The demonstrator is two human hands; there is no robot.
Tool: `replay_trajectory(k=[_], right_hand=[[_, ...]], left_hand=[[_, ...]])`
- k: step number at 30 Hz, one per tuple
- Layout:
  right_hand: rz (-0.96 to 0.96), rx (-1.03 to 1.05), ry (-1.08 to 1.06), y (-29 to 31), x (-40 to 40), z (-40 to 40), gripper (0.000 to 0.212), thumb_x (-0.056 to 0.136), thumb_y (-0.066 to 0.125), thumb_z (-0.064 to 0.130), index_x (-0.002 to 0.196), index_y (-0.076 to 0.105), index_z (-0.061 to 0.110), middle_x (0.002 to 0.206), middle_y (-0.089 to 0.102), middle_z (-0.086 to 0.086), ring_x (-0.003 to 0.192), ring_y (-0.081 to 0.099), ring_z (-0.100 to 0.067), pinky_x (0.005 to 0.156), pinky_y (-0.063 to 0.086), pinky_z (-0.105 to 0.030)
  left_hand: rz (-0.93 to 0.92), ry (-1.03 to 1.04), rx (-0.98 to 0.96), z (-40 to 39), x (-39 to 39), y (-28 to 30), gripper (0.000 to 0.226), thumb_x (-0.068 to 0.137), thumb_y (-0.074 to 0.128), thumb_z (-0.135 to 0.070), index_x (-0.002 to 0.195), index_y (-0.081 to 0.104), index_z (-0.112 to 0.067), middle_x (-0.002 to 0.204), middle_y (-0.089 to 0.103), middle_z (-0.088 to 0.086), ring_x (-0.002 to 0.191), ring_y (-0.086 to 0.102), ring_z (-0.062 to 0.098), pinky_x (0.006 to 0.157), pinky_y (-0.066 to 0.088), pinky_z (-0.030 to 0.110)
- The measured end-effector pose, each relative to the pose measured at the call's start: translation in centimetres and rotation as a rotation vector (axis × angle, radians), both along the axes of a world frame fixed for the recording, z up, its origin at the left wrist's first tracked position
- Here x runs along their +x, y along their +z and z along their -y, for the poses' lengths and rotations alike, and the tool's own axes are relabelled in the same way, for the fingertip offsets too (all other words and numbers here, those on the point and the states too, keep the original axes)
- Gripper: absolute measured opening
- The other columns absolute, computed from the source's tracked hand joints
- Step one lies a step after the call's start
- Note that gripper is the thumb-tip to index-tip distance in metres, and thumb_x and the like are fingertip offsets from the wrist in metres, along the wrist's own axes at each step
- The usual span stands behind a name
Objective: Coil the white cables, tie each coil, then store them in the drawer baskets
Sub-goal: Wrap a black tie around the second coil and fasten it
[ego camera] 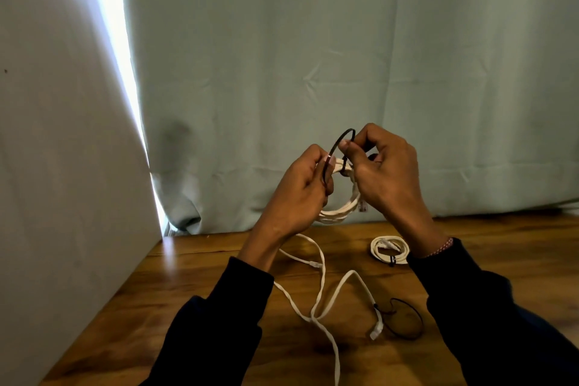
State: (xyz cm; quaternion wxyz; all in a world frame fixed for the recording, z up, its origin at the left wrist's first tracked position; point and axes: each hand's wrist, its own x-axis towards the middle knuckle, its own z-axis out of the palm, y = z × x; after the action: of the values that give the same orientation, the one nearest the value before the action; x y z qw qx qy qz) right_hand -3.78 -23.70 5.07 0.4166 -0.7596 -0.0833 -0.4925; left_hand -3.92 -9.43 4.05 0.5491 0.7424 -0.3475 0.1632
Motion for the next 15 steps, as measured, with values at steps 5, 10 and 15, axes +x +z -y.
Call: replay_trajectory(k=[5,10,15], right_hand=[[-0.043,0.095,-0.030,-0.7,0.6,-0.1,0.022,0.089,0.072,0.035,0.074,0.065,0.020,0.072,0.064,0.009,0.069,0.069,-0.014,0.067,0.060,-0.044],[0.007,0.027,0.007,-0.2,0.2,-0.1,0.019,0.092,0.069,0.037,0.084,0.071,0.020,0.079,0.067,0.013,0.076,0.065,-0.005,0.069,0.058,-0.034],[0.001,-0.031,0.123,0.5,-0.4,0.2,0.015,0.094,0.067,0.034,0.083,0.070,0.023,0.076,0.067,0.016,0.074,0.065,0.004,0.062,0.049,-0.008]], left_hand=[[0.064,0.043,0.068,0.2,0.3,-0.5,0.023,0.106,0.042,-0.034,0.105,0.052,-0.013,0.069,0.050,-0.002,0.060,0.045,0.014,0.058,0.044,0.032],[0.118,0.097,0.066,0.1,0.4,-0.6,0.019,0.104,0.049,-0.032,0.112,0.057,-0.016,0.074,0.055,-0.011,0.062,0.054,0.003,0.059,0.045,0.019],[0.188,0.170,0.079,0.3,0.5,-0.7,0.015,0.104,0.049,-0.028,0.112,0.056,-0.017,0.081,0.057,-0.017,0.073,0.059,-0.006,0.061,0.048,0.013]])
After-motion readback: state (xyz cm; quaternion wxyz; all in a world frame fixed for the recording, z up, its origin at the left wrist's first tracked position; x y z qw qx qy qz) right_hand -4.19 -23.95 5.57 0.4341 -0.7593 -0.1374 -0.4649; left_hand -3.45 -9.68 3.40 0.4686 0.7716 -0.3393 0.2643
